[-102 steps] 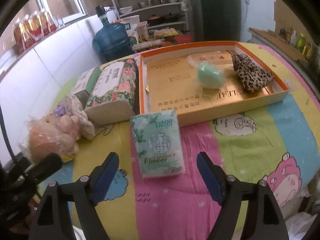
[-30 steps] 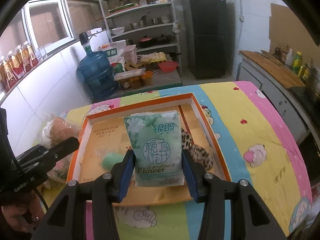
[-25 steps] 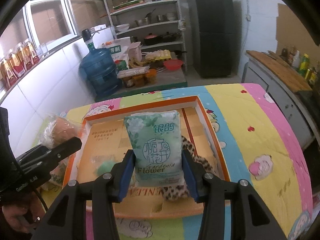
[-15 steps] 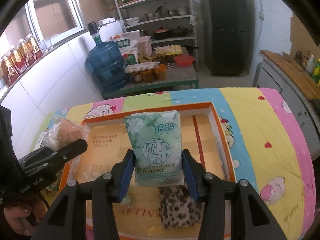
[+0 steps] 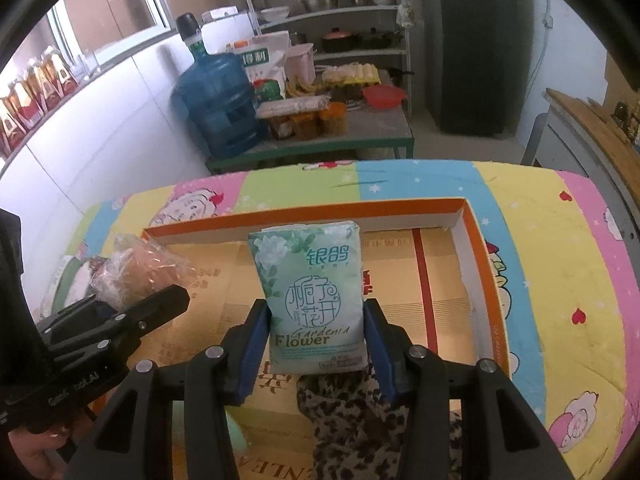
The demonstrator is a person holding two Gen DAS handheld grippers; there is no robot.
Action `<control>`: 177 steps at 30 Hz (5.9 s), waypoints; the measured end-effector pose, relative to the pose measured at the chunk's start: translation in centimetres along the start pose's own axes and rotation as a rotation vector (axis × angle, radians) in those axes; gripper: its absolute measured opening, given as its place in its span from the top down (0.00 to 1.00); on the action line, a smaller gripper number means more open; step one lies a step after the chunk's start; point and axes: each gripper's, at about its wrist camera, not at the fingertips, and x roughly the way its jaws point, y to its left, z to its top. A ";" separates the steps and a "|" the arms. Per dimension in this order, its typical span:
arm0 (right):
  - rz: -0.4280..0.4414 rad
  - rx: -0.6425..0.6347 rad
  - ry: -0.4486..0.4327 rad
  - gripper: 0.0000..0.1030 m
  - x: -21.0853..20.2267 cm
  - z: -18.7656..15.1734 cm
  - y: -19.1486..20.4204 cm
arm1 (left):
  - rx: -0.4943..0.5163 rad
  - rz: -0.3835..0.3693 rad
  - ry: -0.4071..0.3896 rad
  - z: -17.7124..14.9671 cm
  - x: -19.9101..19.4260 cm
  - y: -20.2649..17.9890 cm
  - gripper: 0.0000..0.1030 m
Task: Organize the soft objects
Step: 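Open the left tool dropping the bagged doll head while the right tool releases the tissue pack, then move both tools back from the box toward the pile of soft items, then grasp the white-green wipes pack with the left tool while the right tool grasps the pink-dressed plush doll, then carry the wipes pack and pink-dressed doll over the gold box with both tools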
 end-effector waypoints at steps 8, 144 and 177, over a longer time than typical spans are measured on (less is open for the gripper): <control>-0.005 0.003 0.035 0.53 1.3 -0.2 -0.2 | -0.024 -0.025 0.063 -0.1 2.0 0.4 0.59; 0.138 -0.133 0.094 0.66 -3.1 -12.9 31.1 | 0.031 0.005 -0.068 -14.8 -22.3 25.0 0.33; 0.168 -0.127 -0.009 0.80 -8.9 -14.0 31.8 | 0.049 -0.124 -0.092 -15.1 -23.7 24.1 0.49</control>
